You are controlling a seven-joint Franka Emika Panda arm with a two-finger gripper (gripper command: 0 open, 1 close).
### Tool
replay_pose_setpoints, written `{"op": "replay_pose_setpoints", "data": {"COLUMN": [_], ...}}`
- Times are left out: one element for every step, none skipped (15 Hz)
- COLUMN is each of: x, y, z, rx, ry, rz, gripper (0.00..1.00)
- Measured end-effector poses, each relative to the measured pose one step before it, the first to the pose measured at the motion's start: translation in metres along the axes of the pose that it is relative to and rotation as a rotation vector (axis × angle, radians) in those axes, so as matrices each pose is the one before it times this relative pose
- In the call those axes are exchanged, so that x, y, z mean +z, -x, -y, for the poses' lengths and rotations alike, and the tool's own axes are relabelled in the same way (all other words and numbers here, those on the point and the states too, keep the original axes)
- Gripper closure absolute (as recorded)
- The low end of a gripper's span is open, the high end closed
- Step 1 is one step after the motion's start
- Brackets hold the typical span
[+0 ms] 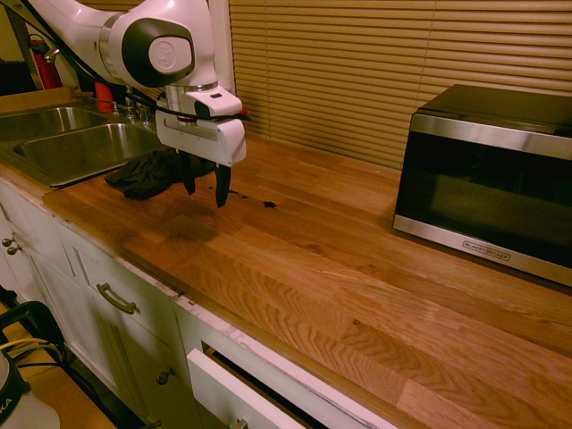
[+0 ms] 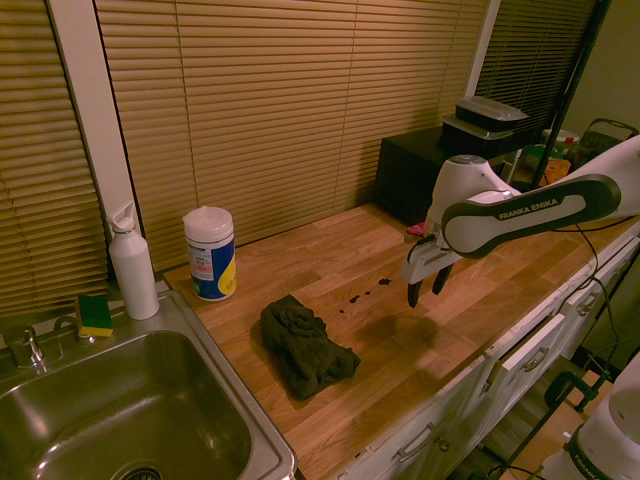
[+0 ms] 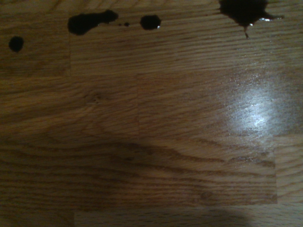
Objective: Clear the spill
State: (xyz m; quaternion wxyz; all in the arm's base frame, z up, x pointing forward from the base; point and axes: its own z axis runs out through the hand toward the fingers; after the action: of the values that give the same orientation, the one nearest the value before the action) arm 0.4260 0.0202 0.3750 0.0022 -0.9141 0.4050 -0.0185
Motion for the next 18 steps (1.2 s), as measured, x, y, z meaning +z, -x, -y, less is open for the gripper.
{"op": "replay_pose_setpoints", "data": {"x": [0.00053,0.00029,-0.00029,-0.00192,-0.0036,-0.00482,-0.00619,-0.00631,-0.00469,-0.00183,-0.0016,-0.00224,-0.00121,0.00095,0.00105,0.00157,0.00198,0.00152], "y": [-0.00004,0.0005,0.00226,0.00398,0.00387,0.00347,0.00257,0.0016,0.00241,0.00234,0.00282,0.00385,0.00339,0.00418,0.00382,0.00465,0.00684,0.00731], "z": [0.00005,0.00052,0.00303,0.00577,0.00754,0.00939,0.01021,0.01153,0.01293,0.01257,0.01416,0.01499,0.0136,0.01222,0.01111,0.01247,0.01207,0.01233], "rx": [-0.00001,-0.00172,-0.00883,-0.01402,-0.01457,-0.0132,-0.00969,-0.00611,-0.00372,-0.0012,-0.00043,0.00006,-0.00075,-0.00145,-0.00171,-0.00291,-0.00716,-0.0069], "ry": [0.00079,0.00064,-0.00039,-0.00329,-0.0069,-0.01032,-0.01212,-0.01213,-0.00975,-0.00587,-0.0047,-0.00435,-0.00418,-0.00367,-0.00377,-0.00366,-0.0044,-0.00639], "rz": [0.00078,0.0003,-0.00131,-0.0049,-0.00801,-0.00925,-0.00877,-0.00836,-0.0056,-0.00159,-0.00136,-0.00066,-0.00037,0.00122,0.00258,0.00274,0.00569,0.0059], "gripper": [0.0,0.0,0.0,0.0,0.0,0.0,0.0,0.0,0.0,0.0,0.0,0.0,0.0,0.0,0.0,0.0,0.0,0.0]}}
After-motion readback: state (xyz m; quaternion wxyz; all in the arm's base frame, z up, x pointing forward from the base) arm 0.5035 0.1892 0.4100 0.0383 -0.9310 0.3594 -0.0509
